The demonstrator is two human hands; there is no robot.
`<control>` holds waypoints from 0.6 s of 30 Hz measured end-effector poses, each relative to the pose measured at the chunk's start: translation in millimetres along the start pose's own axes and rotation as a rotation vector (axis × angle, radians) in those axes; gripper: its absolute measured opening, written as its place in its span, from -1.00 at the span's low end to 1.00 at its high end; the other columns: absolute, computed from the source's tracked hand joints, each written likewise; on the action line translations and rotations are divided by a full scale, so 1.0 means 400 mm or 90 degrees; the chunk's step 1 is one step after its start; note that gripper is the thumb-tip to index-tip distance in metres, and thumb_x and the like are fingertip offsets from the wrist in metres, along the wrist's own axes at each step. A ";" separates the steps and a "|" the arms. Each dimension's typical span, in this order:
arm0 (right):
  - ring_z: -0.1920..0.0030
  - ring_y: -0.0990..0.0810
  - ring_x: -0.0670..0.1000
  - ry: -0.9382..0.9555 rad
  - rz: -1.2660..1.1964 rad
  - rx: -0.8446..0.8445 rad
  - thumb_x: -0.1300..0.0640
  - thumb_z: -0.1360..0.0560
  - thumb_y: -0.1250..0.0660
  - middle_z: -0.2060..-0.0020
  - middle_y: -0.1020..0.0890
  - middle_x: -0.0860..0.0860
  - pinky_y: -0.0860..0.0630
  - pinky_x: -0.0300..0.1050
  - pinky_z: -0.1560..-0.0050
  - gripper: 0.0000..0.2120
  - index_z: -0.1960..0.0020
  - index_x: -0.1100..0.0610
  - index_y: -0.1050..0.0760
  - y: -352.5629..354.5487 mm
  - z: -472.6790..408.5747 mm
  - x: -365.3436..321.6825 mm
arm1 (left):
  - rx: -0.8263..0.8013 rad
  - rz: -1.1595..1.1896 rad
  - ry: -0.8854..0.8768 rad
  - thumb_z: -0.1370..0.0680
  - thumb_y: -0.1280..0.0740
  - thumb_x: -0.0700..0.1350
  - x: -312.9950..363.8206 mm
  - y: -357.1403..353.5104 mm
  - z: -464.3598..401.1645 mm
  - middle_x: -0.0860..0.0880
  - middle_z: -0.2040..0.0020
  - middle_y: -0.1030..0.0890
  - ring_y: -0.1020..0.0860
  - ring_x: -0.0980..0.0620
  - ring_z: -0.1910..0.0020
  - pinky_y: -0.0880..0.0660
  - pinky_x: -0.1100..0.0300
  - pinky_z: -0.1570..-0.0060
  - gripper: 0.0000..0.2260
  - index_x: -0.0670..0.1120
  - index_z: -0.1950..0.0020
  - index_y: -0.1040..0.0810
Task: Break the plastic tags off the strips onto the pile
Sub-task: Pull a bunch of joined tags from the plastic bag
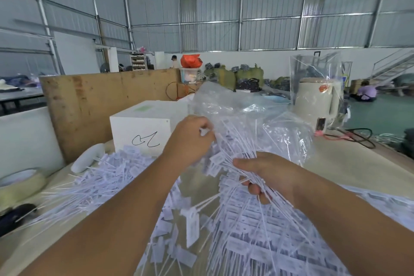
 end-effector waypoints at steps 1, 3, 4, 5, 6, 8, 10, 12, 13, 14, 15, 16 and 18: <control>0.50 -0.45 -0.01 -0.002 0.001 0.005 -0.04 -0.50 -0.41 0.38 -0.56 0.04 -0.36 -0.22 0.49 -0.80 0.07 0.10 -0.55 0.005 0.001 0.002 | 0.024 -0.010 -0.005 -0.54 -0.30 -0.13 0.003 -0.003 0.006 0.02 0.22 -0.54 -0.51 -0.02 0.22 -0.39 0.19 0.26 -0.90 -0.05 0.18 -0.55; 0.52 -0.45 -0.02 0.001 -0.018 0.033 -0.02 -0.52 -0.39 0.41 -0.55 0.04 -0.36 -0.22 0.50 -0.80 0.07 0.12 -0.53 0.023 0.001 0.003 | 0.078 -0.052 -0.014 -0.55 -0.25 -0.16 0.005 0.009 0.024 0.03 0.34 -0.53 -0.49 -0.06 0.28 -0.42 0.13 0.27 -0.84 -0.07 0.22 -0.54; 0.52 -0.45 -0.02 0.003 -0.043 0.058 -0.01 -0.53 -0.37 0.41 -0.54 0.05 -0.36 -0.21 0.51 -0.80 0.05 0.13 -0.51 0.037 0.000 0.004 | 0.092 -0.085 -0.022 -0.55 -0.24 -0.18 0.000 0.015 0.037 0.04 0.36 -0.50 -0.49 -0.08 0.27 -0.41 0.12 0.27 -0.81 -0.06 0.26 -0.50; 0.53 -0.45 -0.03 0.004 -0.079 0.085 0.00 -0.54 -0.36 0.41 -0.54 0.05 -0.36 -0.20 0.51 -0.79 0.01 0.15 -0.49 0.051 -0.001 0.005 | 0.097 -0.110 -0.028 -0.56 -0.24 -0.20 -0.010 0.021 0.048 0.06 0.35 -0.49 -0.50 -0.11 0.24 -0.41 0.11 0.25 -0.79 -0.04 0.27 -0.47; 0.53 -0.44 -0.03 0.006 -0.117 0.113 0.00 -0.55 -0.35 0.40 -0.54 0.06 -0.36 -0.19 0.50 -0.78 -0.02 0.15 -0.47 0.066 -0.002 0.005 | 0.090 -0.121 -0.023 -0.56 -0.24 -0.23 -0.023 0.028 0.060 0.01 0.29 -0.52 -0.53 -0.16 0.17 -0.44 0.09 0.19 -0.81 -0.06 0.24 -0.49; 0.53 -0.44 -0.03 0.021 -0.177 0.162 0.00 -0.57 -0.33 0.38 -0.53 0.06 -0.36 -0.18 0.50 -0.79 -0.04 0.15 -0.46 0.093 -0.002 0.004 | 0.066 -0.182 -0.073 -0.51 -0.28 -0.31 -0.034 0.041 0.094 -0.13 0.15 -0.59 -0.58 -0.20 0.09 -0.51 0.06 0.12 -0.88 -0.16 0.14 -0.58; 0.53 -0.43 -0.03 0.035 -0.206 0.180 0.00 -0.57 -0.32 0.41 -0.52 0.06 -0.33 -0.20 0.52 -0.81 0.01 0.13 -0.46 0.102 -0.002 0.004 | -0.006 -0.287 -0.212 -0.40 -0.36 -0.41 -0.027 0.029 0.132 -0.13 0.20 -0.60 -0.62 -0.17 0.16 -0.53 0.13 0.24 -0.87 -0.20 0.18 -0.60; 0.52 -0.43 -0.03 0.032 -0.203 0.168 0.00 -0.56 -0.33 0.42 -0.52 0.05 -0.33 -0.21 0.52 -0.82 0.03 0.12 -0.47 0.091 -0.003 0.009 | -0.171 -0.334 -0.267 -0.44 -0.34 -0.34 -0.036 -0.002 0.168 -0.02 0.14 -0.58 -0.59 -0.08 0.06 -0.44 0.26 0.18 -0.85 -0.16 0.08 -0.63; 0.52 -0.43 -0.03 0.027 -0.198 0.156 0.00 -0.56 -0.34 0.41 -0.53 0.05 -0.33 -0.21 0.52 -0.82 0.03 0.13 -0.48 0.082 -0.005 0.015 | -0.240 -0.341 -0.238 -0.49 -0.29 -0.25 -0.049 -0.009 0.175 0.05 0.08 -0.56 -0.56 -0.02 -0.01 -0.40 0.28 0.14 -0.82 -0.10 -0.02 -0.63; 0.52 -0.44 -0.03 0.018 -0.188 0.140 0.01 -0.55 -0.35 0.41 -0.54 0.05 -0.34 -0.22 0.52 -0.82 0.02 0.13 -0.49 0.072 -0.008 0.020 | -0.276 -0.301 -0.169 -0.51 -0.29 -0.16 -0.060 -0.001 0.170 0.10 0.03 -0.57 -0.56 0.03 -0.03 -0.42 0.26 0.11 -0.79 -0.02 -0.10 -0.63; 0.51 -0.44 -0.03 0.009 -0.176 0.124 0.02 -0.54 -0.36 0.40 -0.55 0.05 -0.36 -0.22 0.52 -0.82 0.01 0.13 -0.50 0.061 -0.011 0.025 | -0.266 -0.221 -0.107 -0.49 -0.33 -0.06 -0.065 0.012 0.158 0.12 -0.02 -0.58 -0.57 0.06 -0.02 -0.47 0.23 0.07 -0.74 0.06 -0.18 -0.60; 0.51 -0.44 -0.04 0.001 -0.162 0.108 0.03 -0.54 -0.37 0.39 -0.55 0.05 -0.37 -0.22 0.52 -0.82 0.00 0.14 -0.52 0.051 -0.014 0.029 | -0.235 -0.143 -0.065 -0.45 -0.38 0.07 -0.067 0.022 0.145 0.15 -0.08 -0.56 -0.56 0.10 -0.02 -0.50 0.20 0.05 -0.61 0.12 -0.27 -0.52; 0.51 -0.44 -0.04 -0.005 -0.148 0.080 0.07 -0.53 -0.38 0.39 -0.55 0.06 -0.36 -0.22 0.54 -0.82 0.00 0.17 -0.54 0.032 -0.024 0.031 | -0.225 -0.110 -0.059 -0.28 -0.40 0.37 -0.041 0.017 0.128 0.20 -0.16 -0.45 -0.50 0.16 -0.05 -0.48 0.19 0.04 -0.23 0.21 -0.43 -0.25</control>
Point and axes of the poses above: each hand's wrist, its own z-axis away from the middle knuckle, its own y-axis out of the back of the hand, x = y × z, the point moved 5 cm from there along -z, towards the middle knuckle
